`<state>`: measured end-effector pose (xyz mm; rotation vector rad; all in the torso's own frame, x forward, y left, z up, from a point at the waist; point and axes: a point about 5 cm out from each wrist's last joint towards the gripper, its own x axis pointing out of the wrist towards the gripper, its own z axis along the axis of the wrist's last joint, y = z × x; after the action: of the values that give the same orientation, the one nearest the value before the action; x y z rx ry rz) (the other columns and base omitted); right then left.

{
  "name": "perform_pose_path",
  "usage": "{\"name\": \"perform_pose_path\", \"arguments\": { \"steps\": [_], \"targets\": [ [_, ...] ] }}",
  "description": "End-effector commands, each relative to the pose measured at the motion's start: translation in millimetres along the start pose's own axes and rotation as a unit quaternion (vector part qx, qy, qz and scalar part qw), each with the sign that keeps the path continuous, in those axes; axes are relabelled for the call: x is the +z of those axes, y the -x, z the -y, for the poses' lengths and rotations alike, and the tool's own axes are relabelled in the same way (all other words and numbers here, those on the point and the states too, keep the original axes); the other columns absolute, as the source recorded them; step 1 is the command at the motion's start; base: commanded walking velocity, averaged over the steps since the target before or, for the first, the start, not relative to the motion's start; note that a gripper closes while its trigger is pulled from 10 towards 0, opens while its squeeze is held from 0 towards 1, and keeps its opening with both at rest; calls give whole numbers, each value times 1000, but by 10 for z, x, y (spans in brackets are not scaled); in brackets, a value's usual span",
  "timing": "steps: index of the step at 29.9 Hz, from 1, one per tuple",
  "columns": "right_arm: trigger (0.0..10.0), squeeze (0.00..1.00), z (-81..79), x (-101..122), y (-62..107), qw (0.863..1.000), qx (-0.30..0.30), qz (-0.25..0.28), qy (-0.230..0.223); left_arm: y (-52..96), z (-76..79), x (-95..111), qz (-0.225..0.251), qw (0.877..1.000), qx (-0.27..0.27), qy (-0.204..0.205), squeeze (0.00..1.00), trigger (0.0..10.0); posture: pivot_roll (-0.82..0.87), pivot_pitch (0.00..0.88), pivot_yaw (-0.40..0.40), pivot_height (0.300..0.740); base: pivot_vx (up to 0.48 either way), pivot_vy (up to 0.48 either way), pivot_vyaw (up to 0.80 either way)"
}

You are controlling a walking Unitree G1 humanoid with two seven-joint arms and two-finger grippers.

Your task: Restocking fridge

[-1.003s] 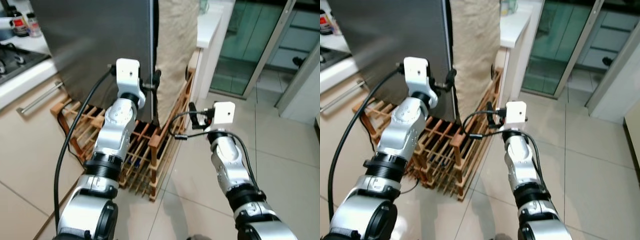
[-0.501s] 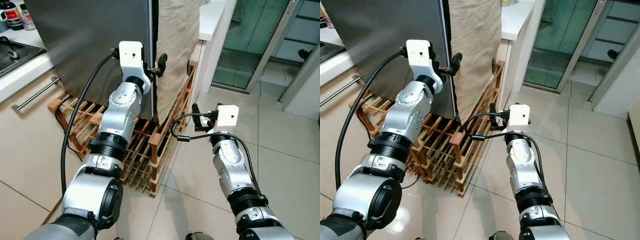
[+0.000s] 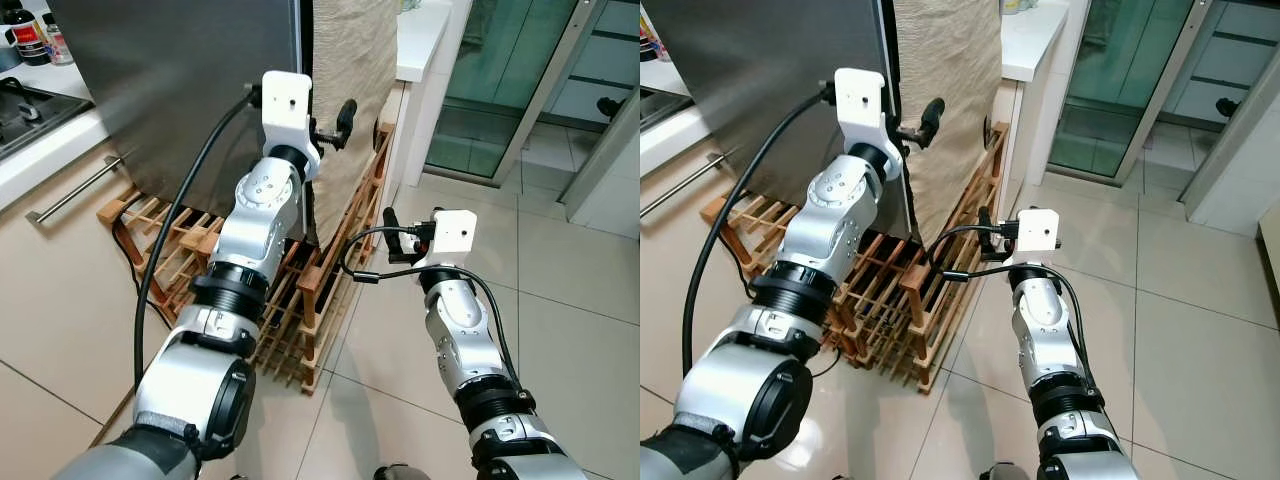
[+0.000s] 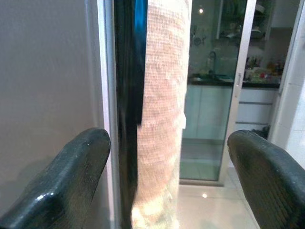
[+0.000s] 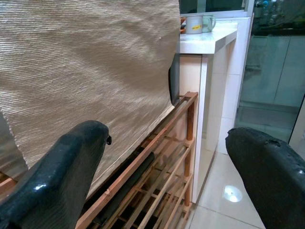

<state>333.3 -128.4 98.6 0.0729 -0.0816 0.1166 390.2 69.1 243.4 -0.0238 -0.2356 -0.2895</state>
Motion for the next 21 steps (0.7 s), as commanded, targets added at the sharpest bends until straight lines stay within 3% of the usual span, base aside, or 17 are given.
{"name": "perform_pose_path", "arguments": {
  "steps": [1,14,21],
  "targets": [
    [10000,0,2,14,9,1000,-5,4,-5,-27,9,36,3,1000,1,-11,0,10000,-151,0,68,740,0,0,0],
    [10000,0,19,-4,19,1000,-8,0,-1,-57,96,-75,-22,1000,-12,13,0,10000,-161,0,76,740,0,0,0],
    [10000,0,9,5,15,1000,-9,2,-2,-66,131,-273,-61,998,-16,31,0,10000,-172,0,93,740,0,0,0]
  ]
}}
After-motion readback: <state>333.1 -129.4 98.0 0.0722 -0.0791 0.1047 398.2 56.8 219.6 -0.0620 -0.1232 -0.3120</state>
